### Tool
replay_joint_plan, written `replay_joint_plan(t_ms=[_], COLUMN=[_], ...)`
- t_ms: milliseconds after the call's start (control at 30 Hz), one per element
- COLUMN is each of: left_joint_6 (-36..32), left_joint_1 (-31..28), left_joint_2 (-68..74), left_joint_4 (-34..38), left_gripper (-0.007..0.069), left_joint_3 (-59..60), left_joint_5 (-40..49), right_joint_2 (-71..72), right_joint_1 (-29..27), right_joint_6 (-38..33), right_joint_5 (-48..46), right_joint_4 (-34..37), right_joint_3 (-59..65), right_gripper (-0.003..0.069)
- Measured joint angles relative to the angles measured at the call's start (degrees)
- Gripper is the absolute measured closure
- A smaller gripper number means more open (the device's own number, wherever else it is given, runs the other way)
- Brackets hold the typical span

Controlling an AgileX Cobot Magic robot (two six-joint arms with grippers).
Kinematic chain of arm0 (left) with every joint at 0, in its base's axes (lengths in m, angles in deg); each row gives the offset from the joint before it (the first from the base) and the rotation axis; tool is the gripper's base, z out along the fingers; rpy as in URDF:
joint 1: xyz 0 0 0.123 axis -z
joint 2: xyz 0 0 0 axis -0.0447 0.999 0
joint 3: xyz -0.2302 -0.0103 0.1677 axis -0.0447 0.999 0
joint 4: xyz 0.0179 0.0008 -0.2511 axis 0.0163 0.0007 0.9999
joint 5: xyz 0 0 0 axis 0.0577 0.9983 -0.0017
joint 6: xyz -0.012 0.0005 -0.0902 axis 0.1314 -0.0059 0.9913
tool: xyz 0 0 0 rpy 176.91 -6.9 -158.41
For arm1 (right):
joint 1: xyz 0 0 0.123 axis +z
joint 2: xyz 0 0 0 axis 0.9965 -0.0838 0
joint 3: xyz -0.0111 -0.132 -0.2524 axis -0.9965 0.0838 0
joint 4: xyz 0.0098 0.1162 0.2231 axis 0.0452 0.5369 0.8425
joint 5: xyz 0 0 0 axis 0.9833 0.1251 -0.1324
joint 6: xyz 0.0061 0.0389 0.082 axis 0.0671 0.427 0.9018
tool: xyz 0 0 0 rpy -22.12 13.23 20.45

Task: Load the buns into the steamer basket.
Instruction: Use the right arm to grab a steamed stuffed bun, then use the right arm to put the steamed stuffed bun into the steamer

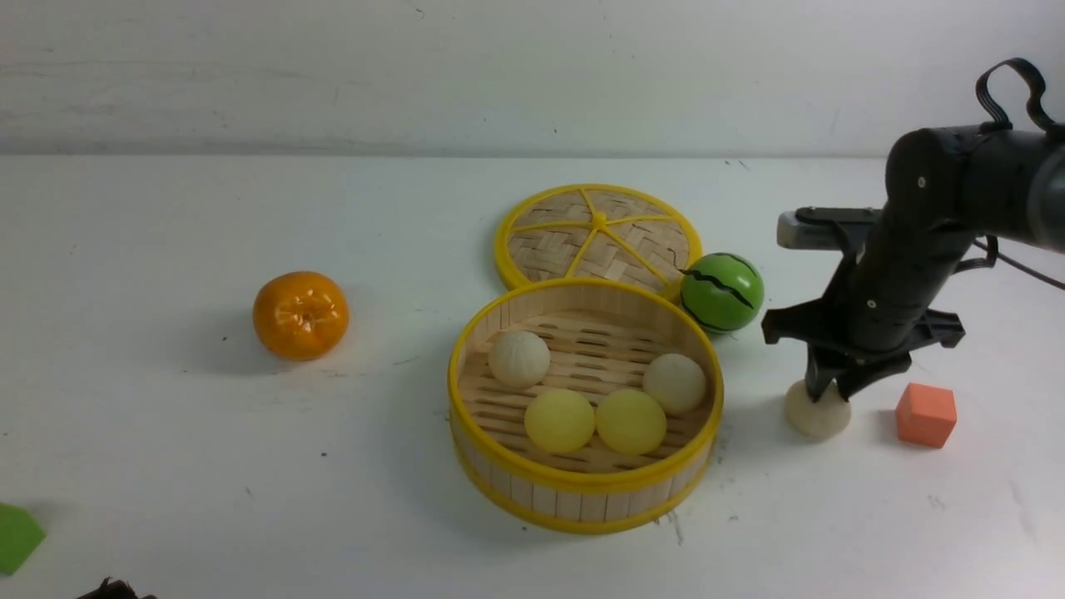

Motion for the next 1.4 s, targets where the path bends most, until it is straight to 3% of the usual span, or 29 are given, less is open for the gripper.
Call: replay_joint_plan(t_ms=[100, 333, 433, 633, 800, 1000, 1200, 1267, 1400], left_joint_6=[0.00, 0.00, 0.00, 0.00, 0.00, 0.00, 0.00, 0.00, 0.00], left_joint_1=[0.00, 0.00, 0.00, 0.00, 0.00, 0.00, 0.00, 0.00, 0.00], left_joint_2=[0.00, 0.00, 0.00, 0.00, 0.00, 0.00, 0.00, 0.00, 0.00], left_joint_4=[0.00, 0.00, 0.00, 0.00, 0.00, 0.00, 0.00, 0.00, 0.00], left_gripper=[0.0442, 0.0442, 0.0442, 0.0437, 0.0428, 0.0425, 0.0424, 0.0424, 0.0424], left_joint_3=[0.00, 0.00, 0.00, 0.00, 0.00, 0.00, 0.00, 0.00, 0.00], left_joint_5=[0.00, 0.00, 0.00, 0.00, 0.00, 0.00, 0.00, 0.00, 0.00], right_joint_2=[-0.21, 0.02, 0.57, 4.79, 7.38, 0.70, -5.85, -7.37, -8.62], right_joint_1=[0.00, 0.00, 0.00, 0.92, 7.75, 13.55, 14.62, 14.62, 14.62], right_joint_6=[-1.42, -5.09, -5.22, -5.46, -9.71, -10.57, -8.00, -6.41, -5.34], right_joint_5=[0.00, -0.61, -1.34, -5.46, -7.06, -6.89, -6.81, -6.81, -6.81], right_joint_4=[1.19, 3.25, 3.25, 4.91, 13.38, 16.68, 16.21, 15.57, 14.06], right_joint_3=[0.00, 0.00, -0.06, -2.56, -10.34, -18.31, -21.00, -21.12, -21.12], right_gripper=[0.0479, 0.0636, 0.0659, 0.0659, 0.0655, 0.0652, 0.0629, 0.0604, 0.0470])
